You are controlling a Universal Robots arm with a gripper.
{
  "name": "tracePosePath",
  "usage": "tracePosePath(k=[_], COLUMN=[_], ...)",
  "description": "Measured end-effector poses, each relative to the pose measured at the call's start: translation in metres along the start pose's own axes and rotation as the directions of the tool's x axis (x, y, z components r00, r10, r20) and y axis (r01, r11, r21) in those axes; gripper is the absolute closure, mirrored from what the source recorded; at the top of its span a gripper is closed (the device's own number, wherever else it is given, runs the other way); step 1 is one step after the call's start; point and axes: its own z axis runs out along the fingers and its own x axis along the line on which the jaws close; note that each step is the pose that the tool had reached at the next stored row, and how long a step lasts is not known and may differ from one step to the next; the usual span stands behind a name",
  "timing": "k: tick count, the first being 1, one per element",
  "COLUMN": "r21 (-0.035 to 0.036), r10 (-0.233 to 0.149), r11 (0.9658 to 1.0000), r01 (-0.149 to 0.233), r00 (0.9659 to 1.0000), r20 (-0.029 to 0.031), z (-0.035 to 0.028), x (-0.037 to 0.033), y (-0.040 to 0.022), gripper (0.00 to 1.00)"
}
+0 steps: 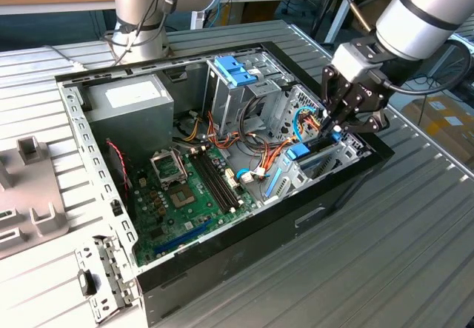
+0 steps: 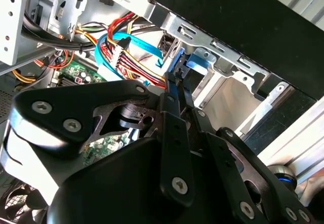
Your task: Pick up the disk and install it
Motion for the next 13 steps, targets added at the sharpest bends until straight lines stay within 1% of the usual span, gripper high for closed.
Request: tracePosePath(k=[7, 10, 13], r21=[-0.0056, -0.009, -0.0106], r10=[-0.002, -0.002, -0.002], r11=[1.0, 1.0, 0.9999], r01=[0.002, 0.002, 0.002], r00=[1.0, 1.0, 1.0], r20=[-0.0006, -0.0009, -0.0007], z=[0.0034, 0.0061, 0.0074], x=[0.0004, 0.0007, 0.0008], y=[-0.0004, -0.0005, -0.0007], gripper=[0.83, 0.83, 0.83])
